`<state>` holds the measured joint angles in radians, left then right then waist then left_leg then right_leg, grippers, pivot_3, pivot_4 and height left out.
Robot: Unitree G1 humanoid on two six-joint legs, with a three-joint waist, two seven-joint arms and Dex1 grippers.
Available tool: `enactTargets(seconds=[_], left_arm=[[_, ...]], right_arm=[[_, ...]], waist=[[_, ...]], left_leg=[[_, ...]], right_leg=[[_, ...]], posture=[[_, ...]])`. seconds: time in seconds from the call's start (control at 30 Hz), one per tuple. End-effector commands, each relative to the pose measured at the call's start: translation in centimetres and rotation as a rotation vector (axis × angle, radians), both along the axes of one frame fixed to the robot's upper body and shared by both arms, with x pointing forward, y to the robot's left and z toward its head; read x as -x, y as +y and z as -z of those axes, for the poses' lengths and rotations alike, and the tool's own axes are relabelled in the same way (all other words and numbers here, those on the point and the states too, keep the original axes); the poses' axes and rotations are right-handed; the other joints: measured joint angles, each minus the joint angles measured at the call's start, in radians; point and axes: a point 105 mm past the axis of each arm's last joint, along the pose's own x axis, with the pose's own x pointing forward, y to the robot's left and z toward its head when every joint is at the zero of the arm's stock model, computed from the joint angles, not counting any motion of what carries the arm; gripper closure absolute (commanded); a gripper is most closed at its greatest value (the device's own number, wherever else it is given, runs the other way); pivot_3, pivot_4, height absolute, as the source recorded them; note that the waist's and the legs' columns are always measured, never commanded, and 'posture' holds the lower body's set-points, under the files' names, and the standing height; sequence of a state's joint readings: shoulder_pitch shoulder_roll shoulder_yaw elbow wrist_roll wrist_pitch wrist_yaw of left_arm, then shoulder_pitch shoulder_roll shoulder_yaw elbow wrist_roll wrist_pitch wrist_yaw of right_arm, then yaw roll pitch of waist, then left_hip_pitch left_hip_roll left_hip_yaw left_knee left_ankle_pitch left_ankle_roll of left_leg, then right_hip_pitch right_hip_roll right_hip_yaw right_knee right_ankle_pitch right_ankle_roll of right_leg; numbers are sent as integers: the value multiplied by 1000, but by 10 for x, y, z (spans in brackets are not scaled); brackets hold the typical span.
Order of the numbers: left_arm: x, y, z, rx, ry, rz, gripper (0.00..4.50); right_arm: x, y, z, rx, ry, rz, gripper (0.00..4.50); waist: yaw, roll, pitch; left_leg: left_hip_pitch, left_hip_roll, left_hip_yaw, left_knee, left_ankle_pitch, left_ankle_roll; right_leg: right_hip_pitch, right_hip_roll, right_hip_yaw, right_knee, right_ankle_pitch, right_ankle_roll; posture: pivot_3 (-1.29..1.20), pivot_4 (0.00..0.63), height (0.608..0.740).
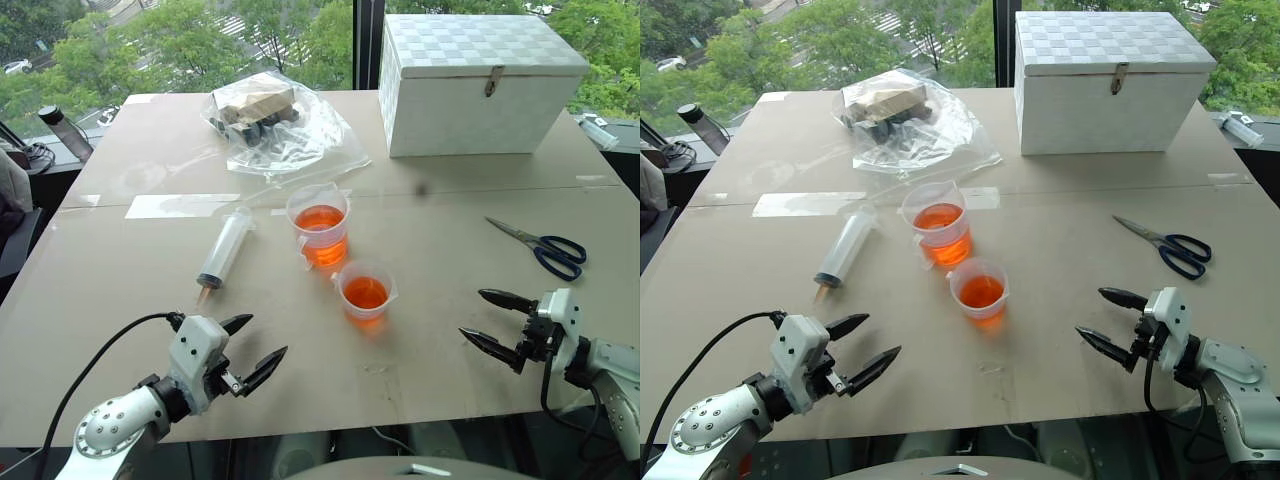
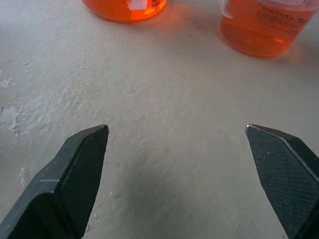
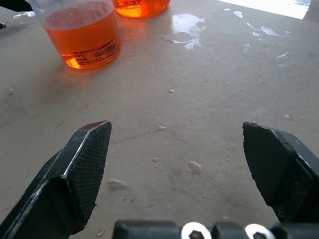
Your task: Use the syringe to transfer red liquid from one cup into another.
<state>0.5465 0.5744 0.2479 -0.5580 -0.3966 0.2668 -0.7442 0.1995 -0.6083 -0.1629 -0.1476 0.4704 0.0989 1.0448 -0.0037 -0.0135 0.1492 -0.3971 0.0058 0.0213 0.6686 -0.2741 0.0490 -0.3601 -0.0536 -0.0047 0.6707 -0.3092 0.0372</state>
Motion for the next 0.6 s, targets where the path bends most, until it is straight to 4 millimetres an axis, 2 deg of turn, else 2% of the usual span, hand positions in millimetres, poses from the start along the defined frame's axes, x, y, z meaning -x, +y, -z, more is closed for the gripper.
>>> enactTargets(seconds=[0.03,0.6], left_arm=[[0,-3,-8,19,-31,10,0],[6,2,-6,54,-45,-30,0]], right_arm=[[-3,0,-9,28,-34,-40,38],[-9,-2,-13,56,-35,-79,38]], waist=[[0,0,0],[-3,0,0]], left_leg=[[0,0,0,0,0,0],[-1,0,0,-1,0,1]], right_leg=[[0,0,0,0,0,0],[0,0,-1,-3,0,0]], posture=[[0,150,740],[0,150,740]])
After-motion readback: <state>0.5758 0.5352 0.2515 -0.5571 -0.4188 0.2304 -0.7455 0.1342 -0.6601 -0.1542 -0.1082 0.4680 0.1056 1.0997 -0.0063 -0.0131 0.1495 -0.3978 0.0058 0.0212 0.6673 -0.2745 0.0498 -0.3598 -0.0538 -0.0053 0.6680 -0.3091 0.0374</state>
